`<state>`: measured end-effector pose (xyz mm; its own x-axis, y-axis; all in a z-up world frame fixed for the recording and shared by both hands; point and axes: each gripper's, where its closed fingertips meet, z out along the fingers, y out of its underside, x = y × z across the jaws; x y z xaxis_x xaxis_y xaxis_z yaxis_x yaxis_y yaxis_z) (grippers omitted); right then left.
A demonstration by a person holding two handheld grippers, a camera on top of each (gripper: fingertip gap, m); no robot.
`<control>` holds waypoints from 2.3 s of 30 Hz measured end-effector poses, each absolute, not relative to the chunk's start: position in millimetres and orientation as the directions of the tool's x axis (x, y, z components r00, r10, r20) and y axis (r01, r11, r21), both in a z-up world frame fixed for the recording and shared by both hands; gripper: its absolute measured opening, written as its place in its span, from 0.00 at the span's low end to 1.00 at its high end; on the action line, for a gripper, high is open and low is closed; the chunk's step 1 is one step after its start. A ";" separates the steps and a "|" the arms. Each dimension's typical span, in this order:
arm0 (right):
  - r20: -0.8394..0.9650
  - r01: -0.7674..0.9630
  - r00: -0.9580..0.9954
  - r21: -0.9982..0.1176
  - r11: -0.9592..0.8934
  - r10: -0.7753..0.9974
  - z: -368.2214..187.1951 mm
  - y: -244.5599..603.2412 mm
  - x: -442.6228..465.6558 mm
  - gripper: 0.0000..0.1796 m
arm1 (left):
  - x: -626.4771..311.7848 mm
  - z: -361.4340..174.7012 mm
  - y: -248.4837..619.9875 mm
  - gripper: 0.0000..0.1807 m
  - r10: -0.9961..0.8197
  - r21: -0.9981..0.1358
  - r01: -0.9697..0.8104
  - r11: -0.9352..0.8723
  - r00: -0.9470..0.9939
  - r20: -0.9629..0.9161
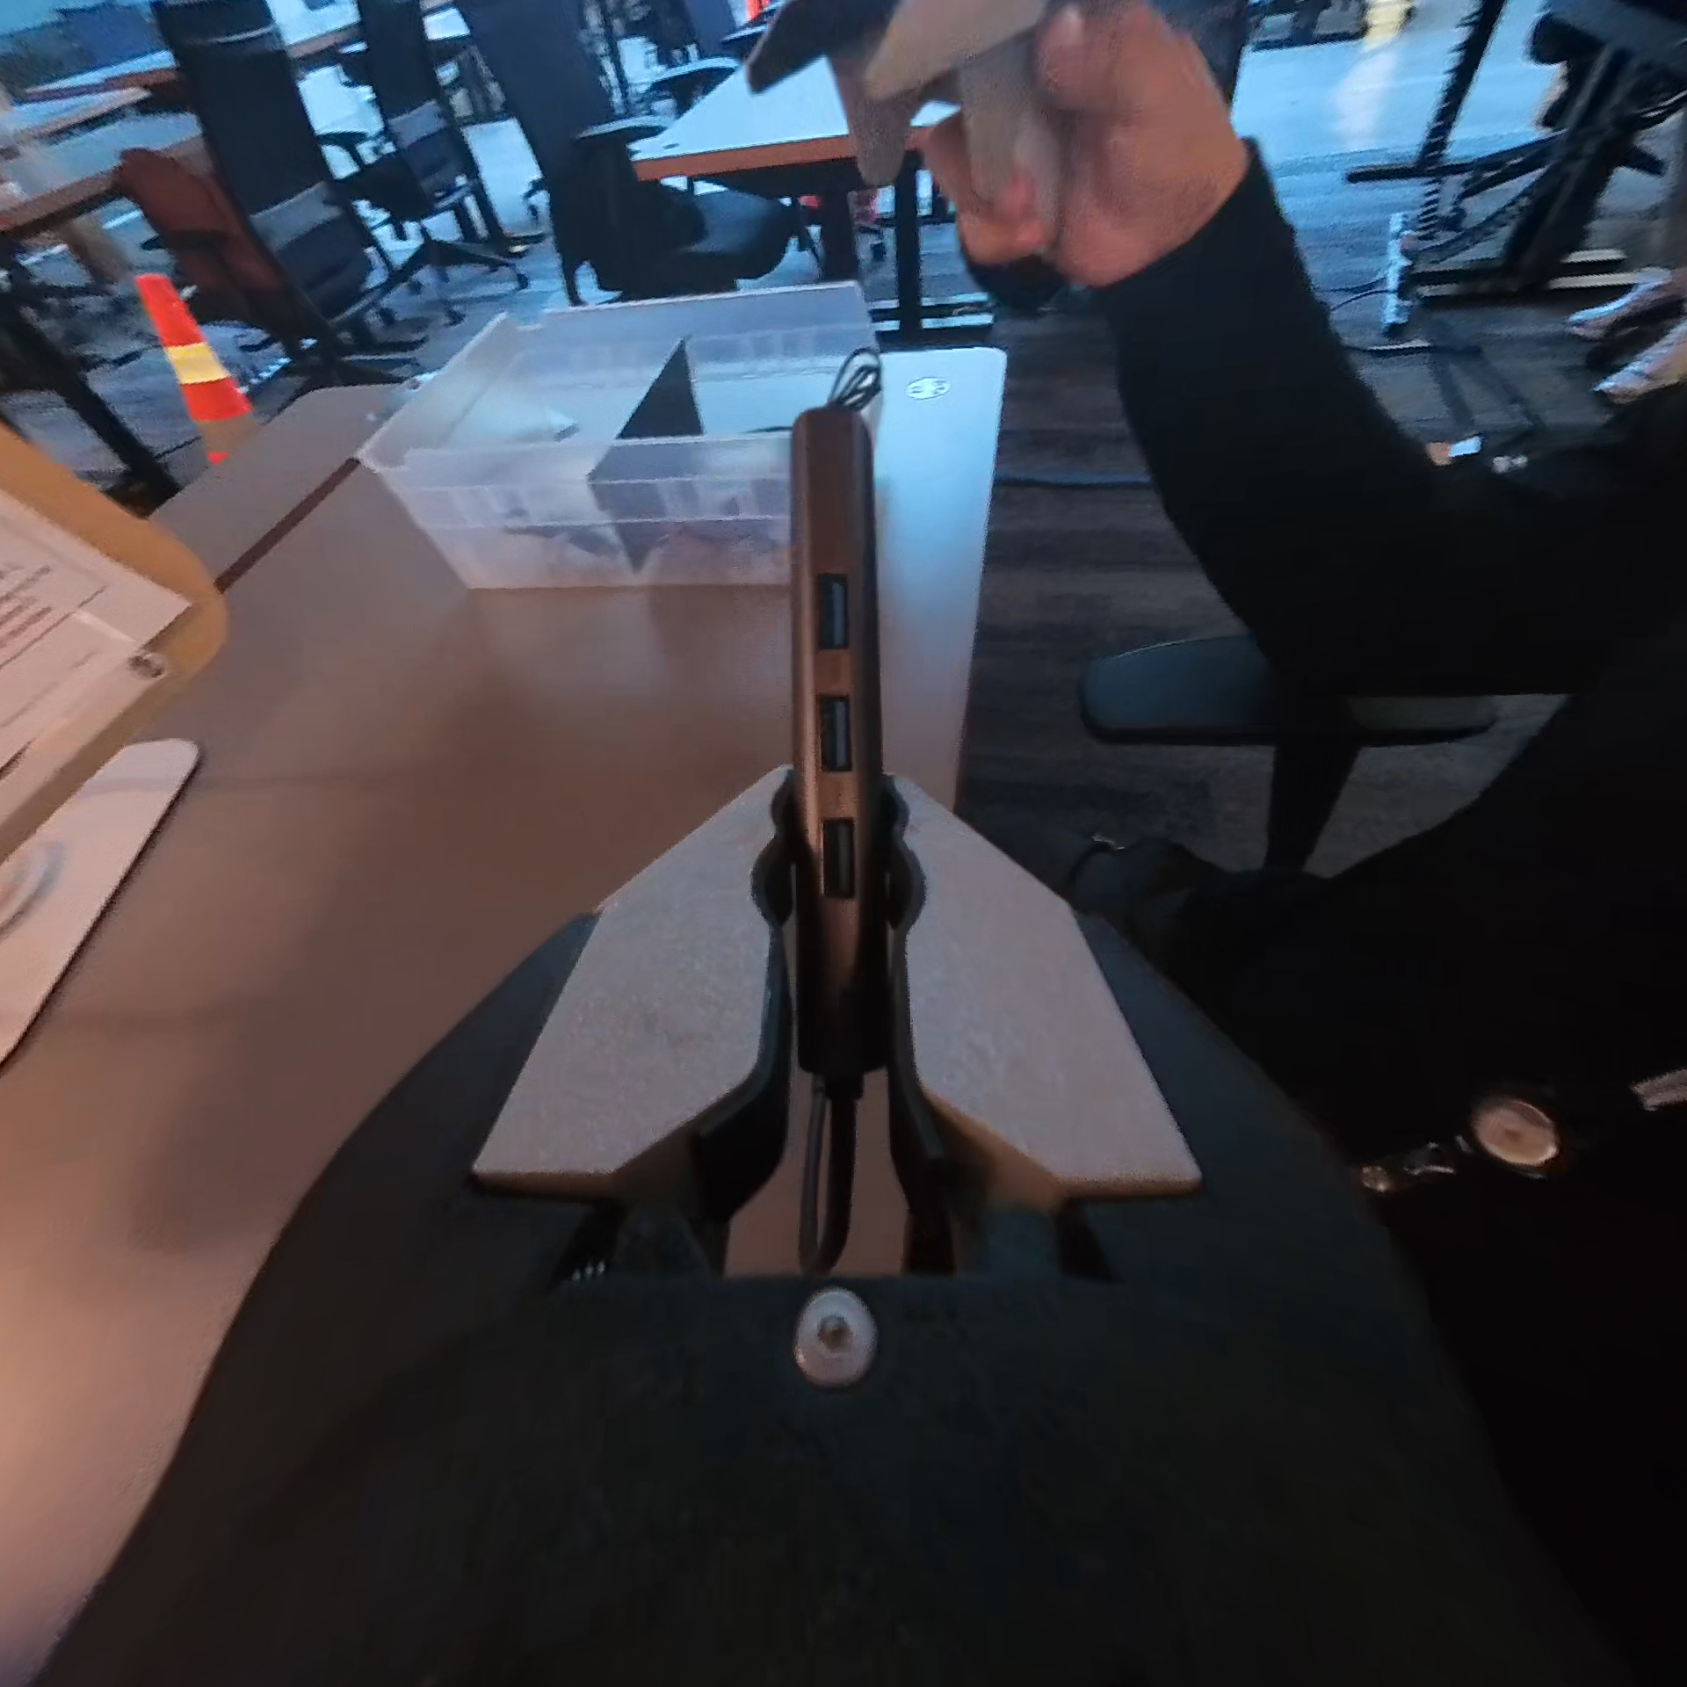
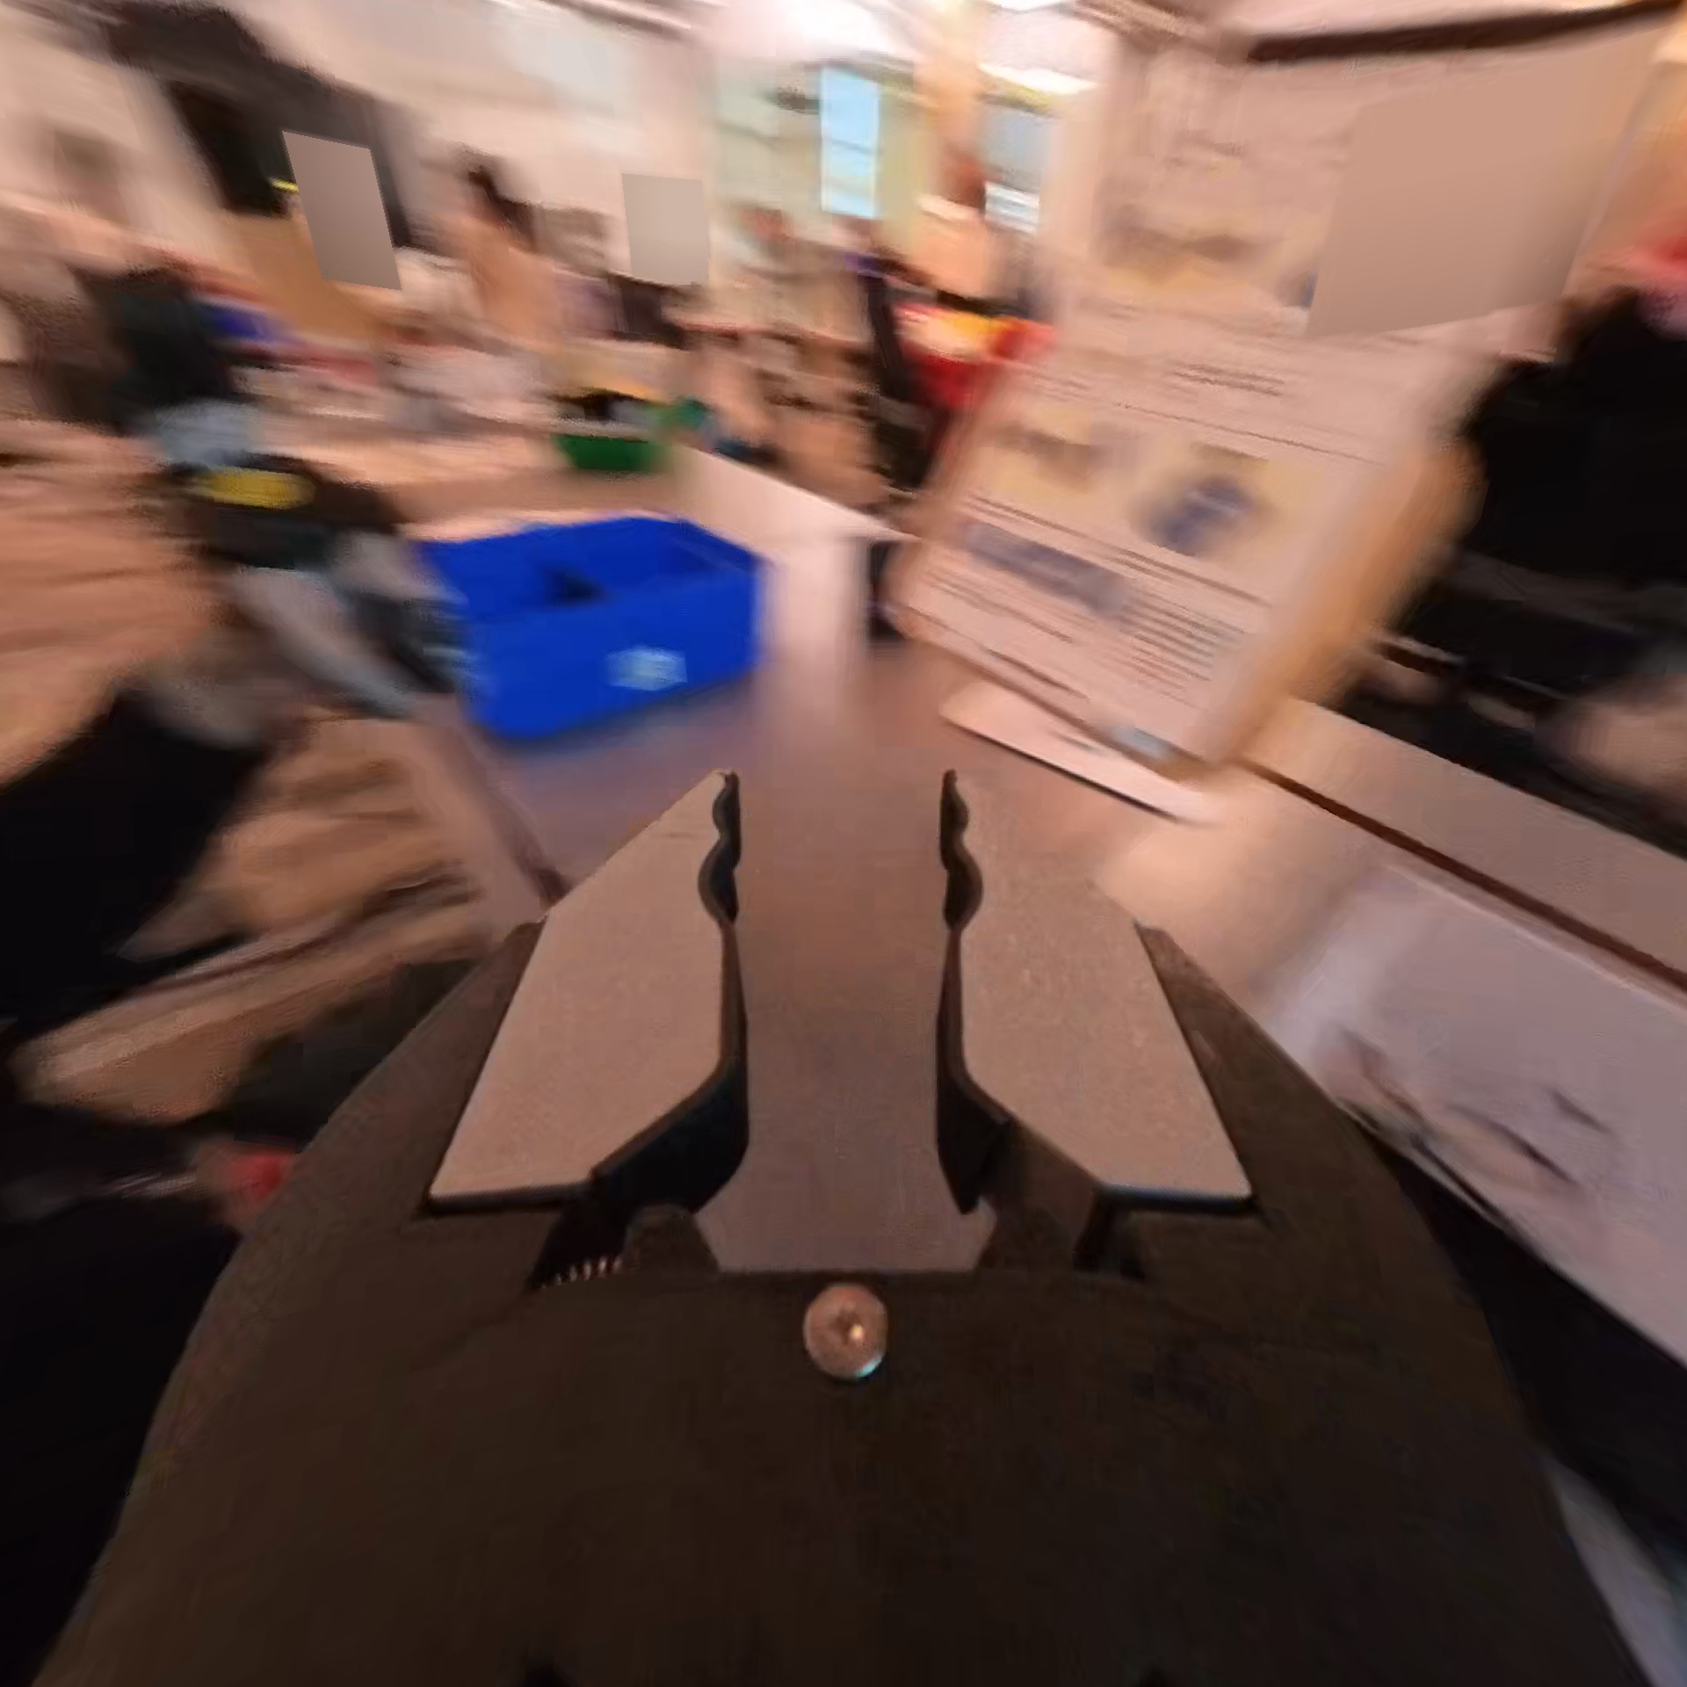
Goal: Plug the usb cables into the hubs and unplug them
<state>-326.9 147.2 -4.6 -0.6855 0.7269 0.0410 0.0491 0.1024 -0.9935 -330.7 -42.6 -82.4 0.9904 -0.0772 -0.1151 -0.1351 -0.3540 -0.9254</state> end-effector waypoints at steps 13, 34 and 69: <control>0.226 0.001 -0.910 -0.838 0.545 0.349 -96.8 -30.0 -313.9 0.07 | -312.6 -113.2 -14.1 0.12 -0.115 -0.865 -0.189 -0.465 0.982 -0.152; 0.420 0.452 0.011 -0.812 0.370 0.907 5.1 340.7 -500.4 0.08 | -383.4 -59.0 -111.1 0.11 0.211 -0.923 -0.094 -0.373 0.960 -0.183; 0.081 0.516 -0.179 -0.841 0.163 0.981 -186.3 242.1 -413.0 0.52 | -516.4 -205.3 -250.0 0.18 0.801 -0.760 0.410 -0.505 0.551 -0.235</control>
